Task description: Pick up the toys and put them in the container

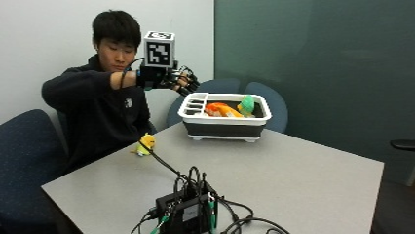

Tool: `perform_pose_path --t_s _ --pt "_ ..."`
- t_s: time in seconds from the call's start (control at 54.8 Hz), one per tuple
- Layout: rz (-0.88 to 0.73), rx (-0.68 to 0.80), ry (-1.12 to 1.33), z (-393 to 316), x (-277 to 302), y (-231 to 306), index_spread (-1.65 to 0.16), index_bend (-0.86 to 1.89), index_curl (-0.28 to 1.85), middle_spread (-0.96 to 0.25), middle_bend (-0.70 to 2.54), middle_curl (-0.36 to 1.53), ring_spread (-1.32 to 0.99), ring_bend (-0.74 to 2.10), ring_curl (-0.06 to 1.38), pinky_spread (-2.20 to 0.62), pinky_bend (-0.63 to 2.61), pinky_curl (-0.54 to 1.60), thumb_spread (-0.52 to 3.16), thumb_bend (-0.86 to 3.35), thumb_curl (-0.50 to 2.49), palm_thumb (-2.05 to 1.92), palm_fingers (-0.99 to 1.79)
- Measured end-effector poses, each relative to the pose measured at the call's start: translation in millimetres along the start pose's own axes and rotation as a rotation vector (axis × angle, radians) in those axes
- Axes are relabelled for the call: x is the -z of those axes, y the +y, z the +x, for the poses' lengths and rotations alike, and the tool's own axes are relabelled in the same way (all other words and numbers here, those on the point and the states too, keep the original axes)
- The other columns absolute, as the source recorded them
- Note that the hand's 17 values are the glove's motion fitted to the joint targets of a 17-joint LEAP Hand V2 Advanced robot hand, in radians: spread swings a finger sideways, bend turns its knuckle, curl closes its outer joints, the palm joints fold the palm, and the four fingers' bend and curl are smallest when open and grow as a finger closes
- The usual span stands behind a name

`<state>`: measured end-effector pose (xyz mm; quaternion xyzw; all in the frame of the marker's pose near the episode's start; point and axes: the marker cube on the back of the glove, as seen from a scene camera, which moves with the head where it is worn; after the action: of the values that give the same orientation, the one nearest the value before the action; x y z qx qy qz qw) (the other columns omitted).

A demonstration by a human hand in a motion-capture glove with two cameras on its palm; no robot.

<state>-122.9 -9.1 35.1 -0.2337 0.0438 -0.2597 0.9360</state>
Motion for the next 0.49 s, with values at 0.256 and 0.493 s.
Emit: perform_pose_path --t_s 0.256,0.493 --pt "-0.225 0.006 0.148 18.8 -52.7 72.5 -0.22 0.13 0.38 -0.01 0.16 0.46 -0.05 0.38 0.21 -0.01 0.80 0.31 1.33 -0.02 0.39 0.15 -0.18" --pt "-0.367 0.026 0.241 22.0 -122.5 94.8 -0.23 0.13 0.34 -0.01 0.12 0.37 -0.03 0.22 0.20 -0.01 0.75 0.31 1.28 -0.01 0.37 0.16 -0.22"
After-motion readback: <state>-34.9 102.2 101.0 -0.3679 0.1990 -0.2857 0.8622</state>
